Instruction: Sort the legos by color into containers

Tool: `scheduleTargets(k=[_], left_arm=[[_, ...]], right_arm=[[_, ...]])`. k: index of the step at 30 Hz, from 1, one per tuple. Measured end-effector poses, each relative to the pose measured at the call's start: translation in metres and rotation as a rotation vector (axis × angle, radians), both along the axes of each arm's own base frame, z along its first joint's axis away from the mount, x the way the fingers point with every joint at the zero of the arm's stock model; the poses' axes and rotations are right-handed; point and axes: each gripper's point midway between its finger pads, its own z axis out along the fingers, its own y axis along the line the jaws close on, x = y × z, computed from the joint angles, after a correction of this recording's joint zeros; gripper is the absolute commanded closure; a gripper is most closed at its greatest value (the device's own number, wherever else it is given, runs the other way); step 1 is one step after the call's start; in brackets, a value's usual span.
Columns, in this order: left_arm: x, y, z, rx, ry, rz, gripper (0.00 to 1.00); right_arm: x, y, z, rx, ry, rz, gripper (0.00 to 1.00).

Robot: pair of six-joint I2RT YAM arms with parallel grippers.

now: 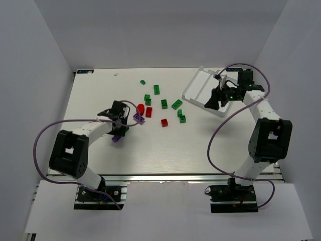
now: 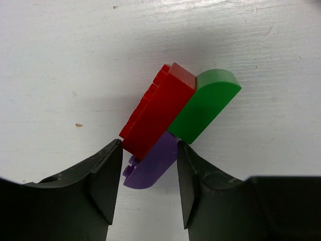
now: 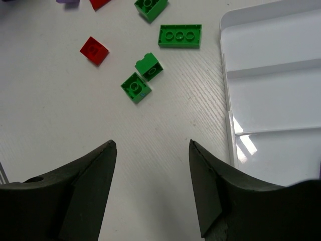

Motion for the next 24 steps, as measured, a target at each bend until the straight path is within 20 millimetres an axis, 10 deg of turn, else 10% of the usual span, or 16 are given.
scheduleTargets(k=[17,24], left_arm=[[-0.01,0.0,-0.001,-0.023,0.031,0.098,0.34],[-0.005,-0.001,0.017,-0.064,-0.049,0.158,0.46]], right_arm=[[-0.002,0.002,0.001,0.015,0.012,0.003,0.35],[-0.003,0.002,0.001,0.015,0.014,0.003,0.35]])
